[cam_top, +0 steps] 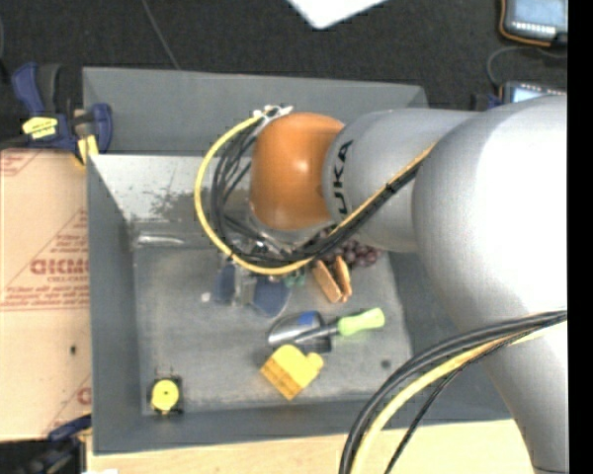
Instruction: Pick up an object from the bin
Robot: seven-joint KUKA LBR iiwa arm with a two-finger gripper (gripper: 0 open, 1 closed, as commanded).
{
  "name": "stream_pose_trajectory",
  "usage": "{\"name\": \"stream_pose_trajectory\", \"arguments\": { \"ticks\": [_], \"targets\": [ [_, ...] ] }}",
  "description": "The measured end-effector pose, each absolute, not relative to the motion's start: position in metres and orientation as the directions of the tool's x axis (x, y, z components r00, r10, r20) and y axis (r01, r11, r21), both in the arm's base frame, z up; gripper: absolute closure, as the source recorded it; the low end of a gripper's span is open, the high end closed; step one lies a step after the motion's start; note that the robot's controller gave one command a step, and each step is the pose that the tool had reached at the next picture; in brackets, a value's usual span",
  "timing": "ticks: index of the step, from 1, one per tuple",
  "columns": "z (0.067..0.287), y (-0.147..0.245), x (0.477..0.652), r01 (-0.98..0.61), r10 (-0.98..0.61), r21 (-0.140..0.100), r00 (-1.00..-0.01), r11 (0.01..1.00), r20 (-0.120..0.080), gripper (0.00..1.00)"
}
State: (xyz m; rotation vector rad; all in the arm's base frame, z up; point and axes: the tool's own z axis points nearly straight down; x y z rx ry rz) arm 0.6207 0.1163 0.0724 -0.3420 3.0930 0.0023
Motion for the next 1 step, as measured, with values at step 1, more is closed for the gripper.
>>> {"name": "stream_pose_trajectory", "arguments": {
  "ticks": [1],
  "targets": [
    [0.0724,0.1162,0.6207,-0.218,-0.218,-0.002,-0.975,0.976,-0.030,1.00]
  ]
}}
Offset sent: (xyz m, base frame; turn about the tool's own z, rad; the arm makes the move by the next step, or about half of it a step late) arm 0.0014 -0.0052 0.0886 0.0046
